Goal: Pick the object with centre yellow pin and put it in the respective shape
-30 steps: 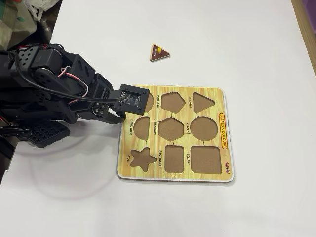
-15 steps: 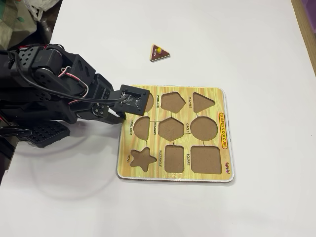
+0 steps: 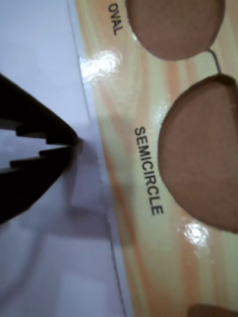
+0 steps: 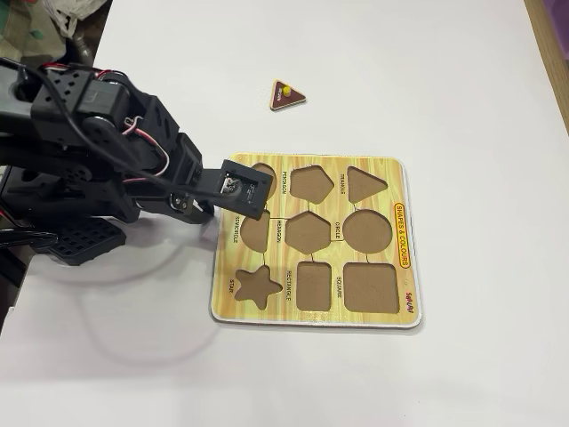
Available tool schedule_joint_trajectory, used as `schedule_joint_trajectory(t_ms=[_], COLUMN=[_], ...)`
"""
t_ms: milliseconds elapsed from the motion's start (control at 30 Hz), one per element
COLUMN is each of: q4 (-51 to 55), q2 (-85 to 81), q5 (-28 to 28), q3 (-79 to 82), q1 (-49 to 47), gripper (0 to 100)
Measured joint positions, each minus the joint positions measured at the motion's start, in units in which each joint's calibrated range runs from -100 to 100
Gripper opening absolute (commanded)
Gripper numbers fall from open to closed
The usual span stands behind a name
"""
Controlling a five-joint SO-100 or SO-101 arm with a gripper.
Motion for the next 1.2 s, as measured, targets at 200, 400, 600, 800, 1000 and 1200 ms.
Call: schedule_joint_trajectory(t_ms=[200, 400, 600, 800, 1000, 1200], q4=[0.00, 0.09, 0.09, 0.09, 0.09, 0.09], q2=[9.28, 17.96, 26.72, 34.79, 41.15, 46.39], q5=[0.52, 0.47, 0.52, 0.47, 0.10, -3.95], q3=[-7.64, -18.08, -28.87, -35.97, -40.65, -45.05], q1=[0.00, 0.00, -0.09, -5.05, -13.38, -20.77], gripper=[2, 2, 2, 2, 2, 2])
